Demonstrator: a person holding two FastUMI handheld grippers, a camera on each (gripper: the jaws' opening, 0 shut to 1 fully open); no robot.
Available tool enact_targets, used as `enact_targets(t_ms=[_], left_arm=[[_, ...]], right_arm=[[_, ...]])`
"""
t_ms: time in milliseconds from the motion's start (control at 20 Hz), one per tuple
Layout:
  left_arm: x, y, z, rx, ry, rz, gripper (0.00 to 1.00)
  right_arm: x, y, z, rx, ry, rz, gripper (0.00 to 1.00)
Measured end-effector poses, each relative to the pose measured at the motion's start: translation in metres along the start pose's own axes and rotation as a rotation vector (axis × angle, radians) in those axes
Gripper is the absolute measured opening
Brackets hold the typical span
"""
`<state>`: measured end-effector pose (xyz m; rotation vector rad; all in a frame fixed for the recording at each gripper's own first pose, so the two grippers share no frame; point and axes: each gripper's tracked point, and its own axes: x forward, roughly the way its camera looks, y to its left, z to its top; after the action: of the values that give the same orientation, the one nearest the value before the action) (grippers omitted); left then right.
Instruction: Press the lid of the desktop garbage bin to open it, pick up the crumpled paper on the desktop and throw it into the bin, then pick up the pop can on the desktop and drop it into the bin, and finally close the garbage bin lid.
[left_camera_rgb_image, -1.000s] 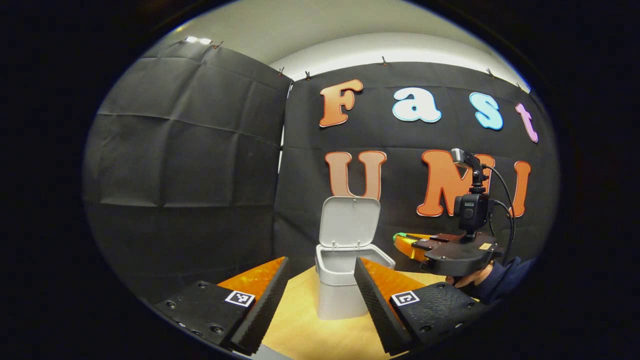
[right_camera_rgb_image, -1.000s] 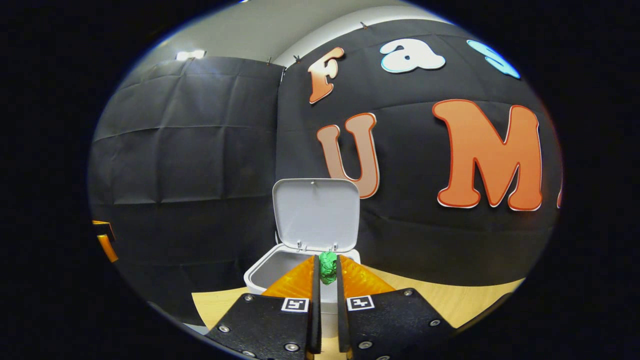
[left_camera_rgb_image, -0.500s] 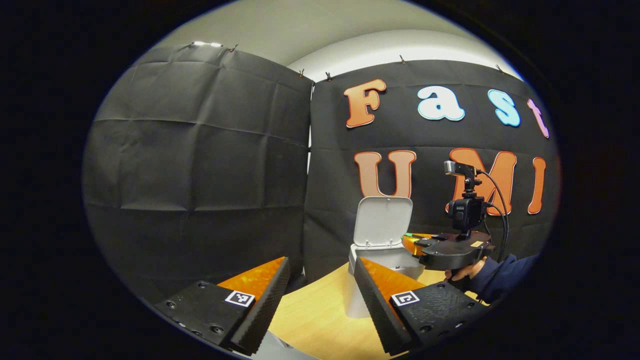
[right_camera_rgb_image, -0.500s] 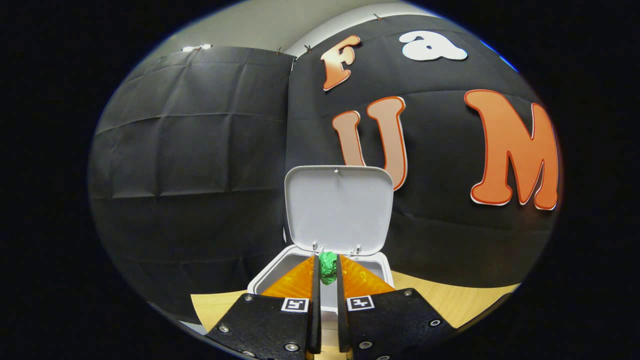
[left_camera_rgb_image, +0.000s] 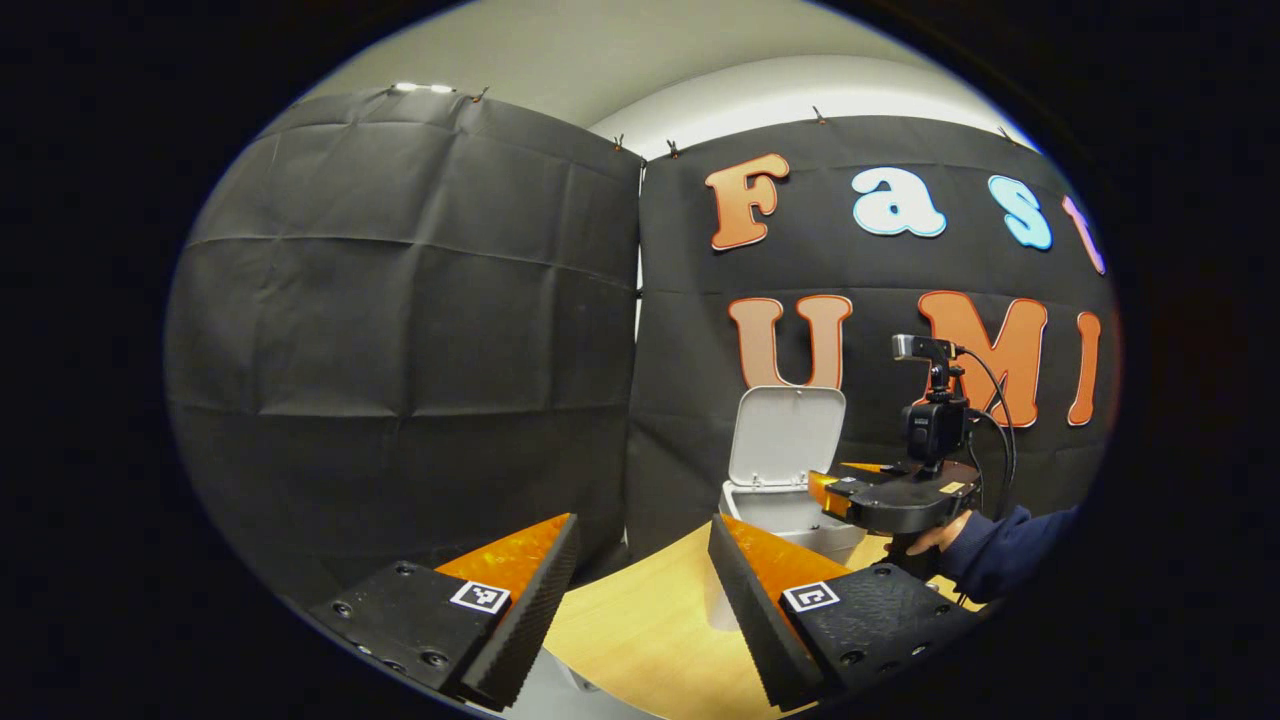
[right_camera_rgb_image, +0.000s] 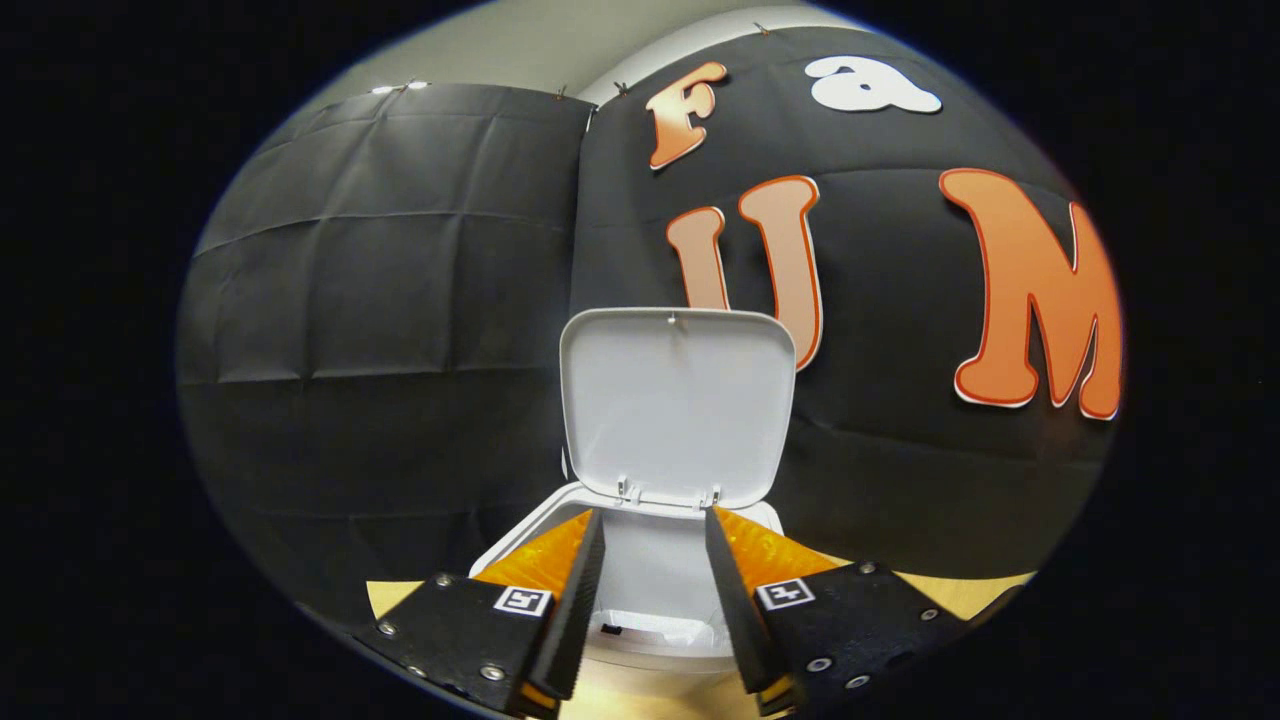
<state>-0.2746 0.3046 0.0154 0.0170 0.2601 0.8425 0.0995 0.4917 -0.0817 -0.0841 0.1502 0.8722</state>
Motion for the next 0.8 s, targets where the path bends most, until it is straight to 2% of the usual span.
enact_targets(t_ms=[50,150,450,800], left_arm=[[0.001,-0.007,-0.001,-0.002,-0.001,-0.013,0.83],[0.003,-0.018,-0.001,-0.005,-0.004,-0.037,0.83],[0.004,-0.064,-0.010,-0.013,0.008,-0.129,0.83],[-0.006,-0.134,-0.018,0.003,0.013,-0.254,0.83]], right_arm=[[-0.004,0.001,0.001,0.001,0.000,0.003,0.69],[-0.014,-0.002,0.005,-0.007,-0.012,0.005,0.74],[-0.058,-0.027,0.012,-0.023,-0.047,-0.028,0.75],[-0.116,-0.096,0.008,0.010,-0.054,-0.143,0.76]])
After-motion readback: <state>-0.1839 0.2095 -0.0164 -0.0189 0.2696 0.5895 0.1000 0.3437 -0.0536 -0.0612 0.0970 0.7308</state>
